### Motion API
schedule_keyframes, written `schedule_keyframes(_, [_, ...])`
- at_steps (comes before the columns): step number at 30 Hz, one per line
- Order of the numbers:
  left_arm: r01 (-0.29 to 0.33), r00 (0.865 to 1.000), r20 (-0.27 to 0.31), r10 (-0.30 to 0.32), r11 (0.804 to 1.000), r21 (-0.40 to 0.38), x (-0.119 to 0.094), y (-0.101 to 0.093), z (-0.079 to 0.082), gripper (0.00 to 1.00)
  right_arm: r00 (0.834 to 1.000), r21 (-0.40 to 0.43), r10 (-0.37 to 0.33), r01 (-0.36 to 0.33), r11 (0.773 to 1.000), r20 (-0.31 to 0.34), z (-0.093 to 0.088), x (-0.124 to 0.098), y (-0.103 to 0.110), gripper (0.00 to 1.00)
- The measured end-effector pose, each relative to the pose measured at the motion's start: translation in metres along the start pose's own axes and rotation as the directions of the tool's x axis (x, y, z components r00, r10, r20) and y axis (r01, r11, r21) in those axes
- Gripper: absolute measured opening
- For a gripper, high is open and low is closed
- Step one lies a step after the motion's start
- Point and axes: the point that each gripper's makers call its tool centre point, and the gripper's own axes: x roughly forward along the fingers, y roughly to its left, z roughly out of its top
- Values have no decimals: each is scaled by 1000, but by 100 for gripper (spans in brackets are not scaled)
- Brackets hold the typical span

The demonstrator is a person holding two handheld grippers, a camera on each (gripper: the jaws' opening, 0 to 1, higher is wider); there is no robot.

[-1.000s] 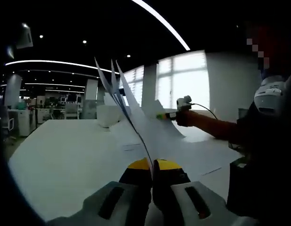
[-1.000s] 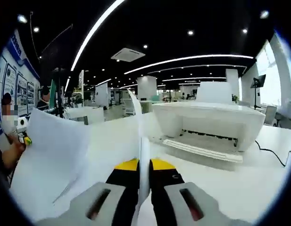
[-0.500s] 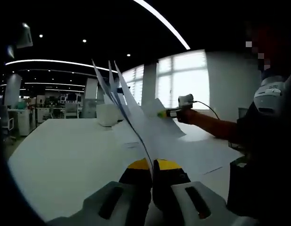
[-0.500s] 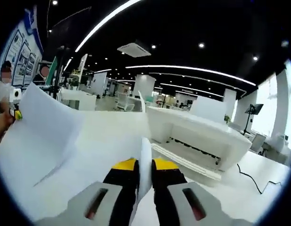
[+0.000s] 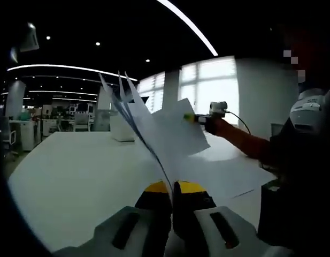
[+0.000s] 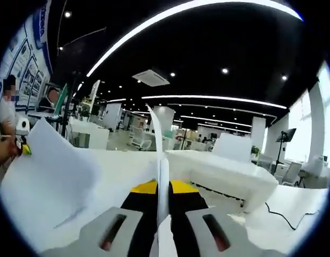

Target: Organize the stack of printing papers by aligning and flattening the scattered papers on the table

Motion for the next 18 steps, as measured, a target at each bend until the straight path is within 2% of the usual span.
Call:
schedule_keyframes(2, [-3, 1000, -4, 3, 1000, -6, 1, 1, -1, 7, 1000, -6, 0, 0, 1000, 18, 8, -3, 0, 3])
schedule_keyframes(6, [-9, 1000, -12, 8, 1000, -27, 2, 3, -2, 7, 996, -25, 10, -8, 1000, 85, 36, -11, 4, 3])
schedule_keyframes(10, [-9, 1000, -11, 8, 1000, -27, 2, 2, -2, 7, 992, -41, 16, -11, 999, 121, 52, -14, 8, 2])
schedule_keyframes(18, [-12, 1000, -11, 11, 1000, -19, 3, 1, -1, 7, 989, -67, 11, -1, 998, 145, 75, -19, 7, 1])
